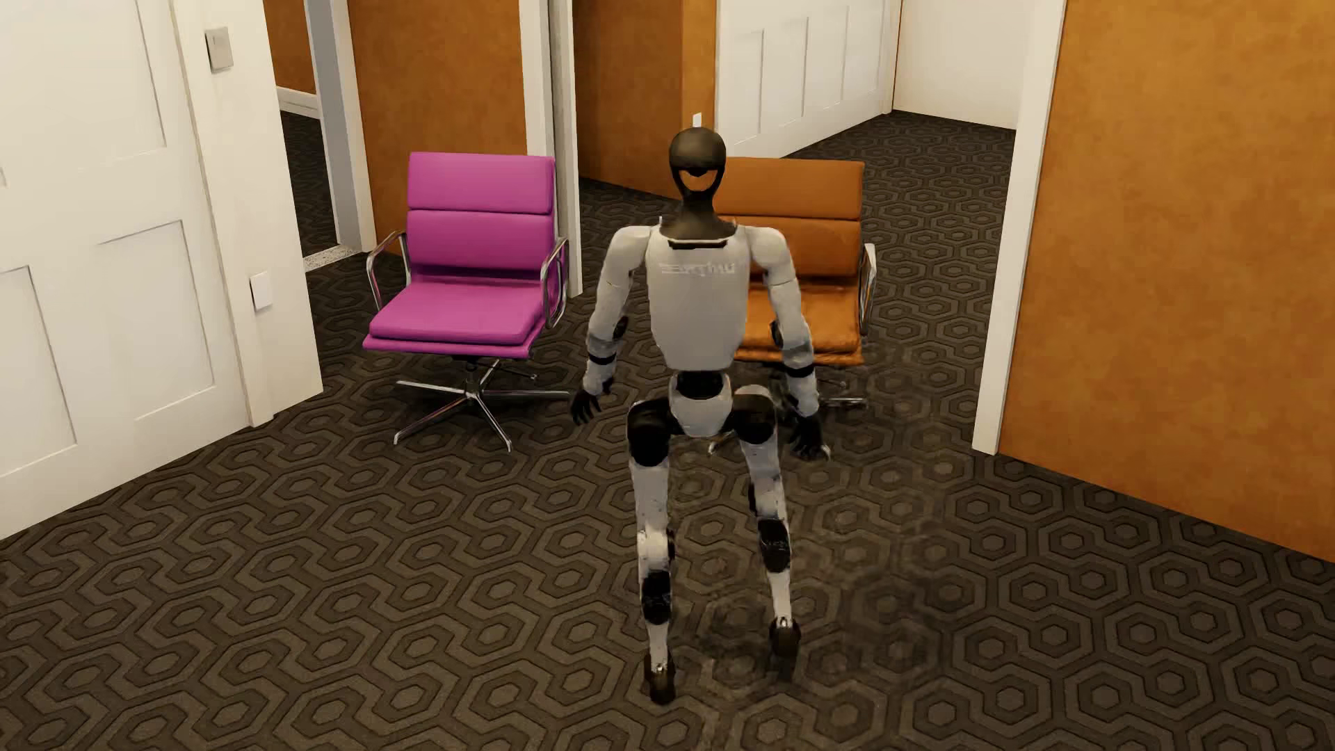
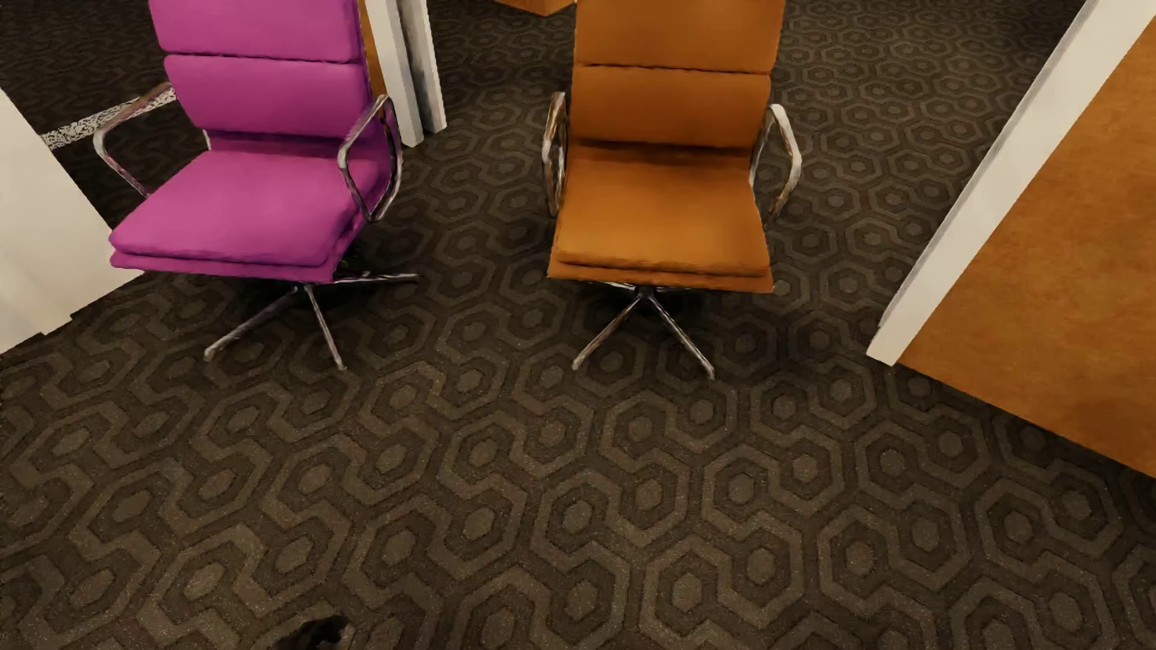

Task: Perch on the dark orange chair

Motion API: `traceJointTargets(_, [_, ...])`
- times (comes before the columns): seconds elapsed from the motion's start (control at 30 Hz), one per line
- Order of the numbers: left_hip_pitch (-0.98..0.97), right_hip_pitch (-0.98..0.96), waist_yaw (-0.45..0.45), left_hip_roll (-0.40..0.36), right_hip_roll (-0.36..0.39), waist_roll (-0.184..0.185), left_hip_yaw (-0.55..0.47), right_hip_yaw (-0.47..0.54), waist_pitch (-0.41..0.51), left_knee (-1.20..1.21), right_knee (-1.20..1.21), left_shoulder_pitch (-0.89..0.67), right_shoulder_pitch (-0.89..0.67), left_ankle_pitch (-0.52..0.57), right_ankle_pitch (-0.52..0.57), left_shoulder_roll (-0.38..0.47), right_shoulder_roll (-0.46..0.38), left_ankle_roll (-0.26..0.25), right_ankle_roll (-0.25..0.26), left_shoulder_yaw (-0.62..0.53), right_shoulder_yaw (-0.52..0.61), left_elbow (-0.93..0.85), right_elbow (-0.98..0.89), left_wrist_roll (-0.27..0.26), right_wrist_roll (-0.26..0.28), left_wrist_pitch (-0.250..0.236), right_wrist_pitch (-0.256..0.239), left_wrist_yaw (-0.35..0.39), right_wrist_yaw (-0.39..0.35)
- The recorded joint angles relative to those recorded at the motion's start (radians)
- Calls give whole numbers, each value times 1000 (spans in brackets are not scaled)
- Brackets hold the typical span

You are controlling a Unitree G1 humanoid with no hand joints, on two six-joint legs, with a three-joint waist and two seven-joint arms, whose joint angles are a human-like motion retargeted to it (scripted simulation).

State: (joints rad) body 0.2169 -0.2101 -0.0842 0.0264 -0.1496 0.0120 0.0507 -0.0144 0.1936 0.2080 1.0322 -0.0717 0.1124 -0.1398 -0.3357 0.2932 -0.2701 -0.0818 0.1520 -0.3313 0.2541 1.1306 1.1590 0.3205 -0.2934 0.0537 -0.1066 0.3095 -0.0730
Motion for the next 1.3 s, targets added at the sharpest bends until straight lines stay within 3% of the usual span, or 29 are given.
traceJointTargets(0.03, [65,-26,-11,3,-3,1,11,-8,-23,-19,-191,-30,58,-28,36,7,12,2,-23,-47,-3,-31,-20,-1,-16,-36,102,-81,35])
traceJointTargets(0.07, [126,-26,-21,1,-1,-3,-5,-2,-11,-40,-419,-93,61,-53,68,7,23,-5,-54,-92,-23,-23,63,-5,-23,-57,-32,-11,-6])
traceJointTargets(0.1, [226,-5,-21,6,42,-10,8,-51,17,-96,-666,-157,34,-62,152,5,31,-37,-118,-100,-56,-30,153,-51,-15,-78,-235,2,40])
traceJointTargets(0.13, [249,-32,-27,0,43,-22,41,-102,-17,-109,-839,-170,108,-72,234,12,41,-42,-139,-72,-34,-63,191,8,-315,-2,713,77,-823])
traceJointTargets(0.17, [279,-100,-34,-1,49,-25,47,-111,-35,-114,-839,-178,130,-81,196,8,41,-53,-156,-75,18,-63,241,64,-417,-38,535,47,-661])
traceJointTargets(0.2, [333,-163,-42,21,80,-34,59,-139,-44,-115,-807,-157,130,-114,166,35,38,-55,-245,-63,-64,-186,226,-117,-467,96,2017,129,-2149])
traceJointTargets(0.23, [350,-158,-66,26,73,-40,75,-134,-68,-72,-786,-125,131,-127,192,52,45,-55,-239,-41,-71,-214,250,-105,-467,26,2069,53,-2162])
traceJointTargets(0.27, [359,-157,-77,52,73,-37,58,-136,-78,5,-692,-111,122,-140,137,56,57,-75,-233,-32,-96,-206,255,-119,-457,15,2125,24,-2198])
traceJointTargets(0.3, [340,-145,-75,92,88,-20,53,-145,-86,124,-681,-96,102,-138,268,54,58,-82,-235,-50,-151,-191,265,-133,-468,-1,2222,3,-2245])
traceJointTargets(0.33, [263,-172,-69,124,81,-8,65,-138,-98,335,-538,-76,102,-65,230,49,62,-83,-212,-39,-168,-140,260,-157,-451,0,2615,19,-2666])
traceJointTargets(0.37, [187,-137,-63,164,137,44,-7,-14,-86,551,-534,-74,7,91,232,5,12,-161,-173,-75,-117,-65,168,-233,32,-4,429,45,-698])
traceJointTargets(0.4, [94,-59,-33,191,182,22,36,-32,-75,744,-556,-41,5,306,217,5,10,-101,-250,-109,-54,-38,-12,-131,33,26,-8,-13,74])
traceJointTargets(0.47, [-138,52,28,161,233,9,-19,6,-69,1080,-598,11,-78,133,170,0,-30,-47,-299,-100,24,-25,-27,-134,87,51,4,8,56])
traceJointTargets(0.53, [-292,213,71,122,293,-1,-107,54,-24,1149,-666,58,-200,39,120,10,-50,-90,-332,-31,124,-39,-78,-163,168,64,8,28,26])
traceJointTargets(0.57, [-362,287,94,88,297,-10,-128,58,-30,1106,-698,105,-238,12,80,12,-55,-63,-332,-23,150,-45,-123,-167,192,87,14,63,11])
traceJointTargets(0.63, [-446,364,120,50,281,-9,-151,49,-10,858,-689,126,-370,-11,1,4,-57,-52,-288,-7,223,-25,-194,-142,148,74,-9,45,5])
traceJointTargets(0.73, [-445,336,129,45,257,-8,-231,141,-39,271,-547,168,-479,82,-133,4,18,31,-240,-2,325,-16,-270,-137,82,64,-46,40,19])
traceJointTargets(0.77, [-412,329,126,95,234,-9,-269,174,-39,90,-504,192,-481,140,-155,11,53,-74,-201,25,375,-28,-287,-92,67,54,-62,32,17])
traceJointTargets(0.8, [-390,299,120,135,217,-14,-255,187,-51,-60,-448,210,-462,201,-182,26,74,-152,-170,45,388,-38,-311,-101,43,20,-66,-15,51])
traceJointTargets(0.9, [-402,231,94,173,170,3,-166,209,-22,3,-382,233,-379,325,-150,27,41,-221,-103,89,396,-62,-368,-69,-31,43,-75,-28,80])
traceJointTargets(0.93, [-364,215,87,173,163,14,-192,244,-6,48,-376,234,-367,183,-153,23,7,-188,-81,78,387,-43,-360,-62,-32,31,-76,-10,118])
traceJointTargets(0.97, [-411,170,68,184,155,6,-219,281,-30,129,-341,247,-342,169,-177,44,-16,-207,-97,56,360,-37,-340,-43,-30,32,-78,3,145])
traceJointTargets(1.0, [-421,157,61,181,142,-19,-179,235,24,183,-269,223,-345,124,-180,85,-30,-168,-116,18,287,-39,-296,-38,-52,-5,-66,-41,145])
traceJointTargets(1.03, [-399,82,67,146,95,-36,-76,193,24,182,-160,204,-311,123,-191,88,-53,-132,-145,58,252,-44,-245,-5,-56,10,-6,-59,61])
traceJointTargets(1.07, [-368,73,73,145,91,-31,-57,152,42,196,-119,204,-296,62,-167,86,-77,-91,-216,87,239,-42,-197,2,1,16,57,-41,-5])
traceJointTargets(1.13, [-288,114,78,114,48,-36,-34,45,58,178,-127,210,-305,-9,-165,66,-143,-48,-163,150,228,-31,-121,-20,105,94,71,22,-26])
traceJointTargets(1.17, [-306,144,85,126,60,-18,2,-4,56,216,-170,224,-324,-39,-177,61,-188,-22,-141,167,211,-51,-110,-55,88,9,59,-43,4])
traceJointTargets(1.2, [-214,234,74,58,10,-47,52,-112,87,139,-210,240,-327,-21,-203,62,-216,24,-117,203,203,-45,-109,-16,72,-10,47,-70,8])
traceJointTargets(1.3, [-291,316,100,59,50,-13,66,-198,49,170,-459,237,-313,-17,-79,36,-277,51,-180,113,136,-19,-132,-54,112,-11,49,-53,-41])
